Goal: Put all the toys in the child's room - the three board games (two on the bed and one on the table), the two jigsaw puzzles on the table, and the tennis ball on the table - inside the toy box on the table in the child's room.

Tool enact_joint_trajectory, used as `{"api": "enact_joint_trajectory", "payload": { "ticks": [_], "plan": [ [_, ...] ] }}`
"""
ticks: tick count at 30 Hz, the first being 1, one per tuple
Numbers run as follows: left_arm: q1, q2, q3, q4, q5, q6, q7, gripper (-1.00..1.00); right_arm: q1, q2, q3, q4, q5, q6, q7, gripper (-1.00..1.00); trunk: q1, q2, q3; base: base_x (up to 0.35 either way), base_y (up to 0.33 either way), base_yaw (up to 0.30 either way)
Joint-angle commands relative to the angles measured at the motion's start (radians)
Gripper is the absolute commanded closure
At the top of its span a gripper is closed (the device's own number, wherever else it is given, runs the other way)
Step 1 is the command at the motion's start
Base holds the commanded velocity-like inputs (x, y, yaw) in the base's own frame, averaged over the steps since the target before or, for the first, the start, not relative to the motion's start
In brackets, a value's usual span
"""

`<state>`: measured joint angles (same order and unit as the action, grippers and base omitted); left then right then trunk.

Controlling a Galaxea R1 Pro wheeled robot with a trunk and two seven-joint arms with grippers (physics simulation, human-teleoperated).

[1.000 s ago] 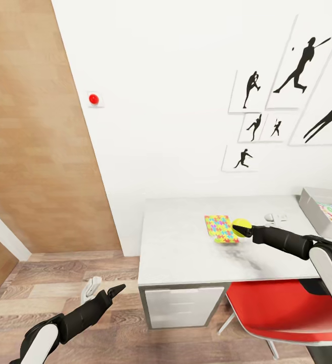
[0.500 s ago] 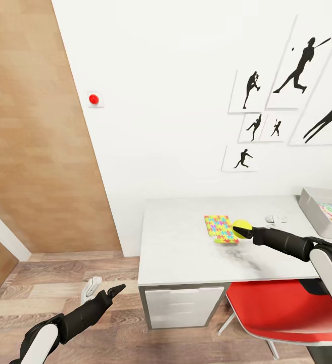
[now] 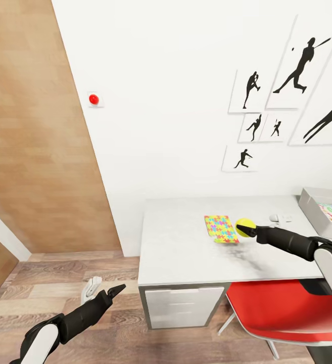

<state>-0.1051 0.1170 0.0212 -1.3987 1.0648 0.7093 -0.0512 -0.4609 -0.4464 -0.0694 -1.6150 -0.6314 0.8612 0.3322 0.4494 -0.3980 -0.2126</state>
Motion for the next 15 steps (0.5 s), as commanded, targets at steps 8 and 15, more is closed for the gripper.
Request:
{"api": "enact_joint_trajectory", "payload": {
  "ticks": [8, 15],
  "plan": [
    [-0.001, 0.000, 0.001, 0.000, -0.002, 0.006, -0.003, -1.00, -0.001, 0.000, -0.008, 0.000, 0.001, 0.008, 0.009, 1.00, 0.001, -0.002, -0.002, 0.000, 0.000, 0.000],
    [-0.001, -0.001, 0.000, 0.000, -0.003, 0.005, -0.003, -1.00, -0.001, -0.004, -0.014, 0.000, 0.002, 0.008, 0.011, 1.00, 0.001, -0.002, -0.001, 0.000, 0.000, 0.000]
  ]
}}
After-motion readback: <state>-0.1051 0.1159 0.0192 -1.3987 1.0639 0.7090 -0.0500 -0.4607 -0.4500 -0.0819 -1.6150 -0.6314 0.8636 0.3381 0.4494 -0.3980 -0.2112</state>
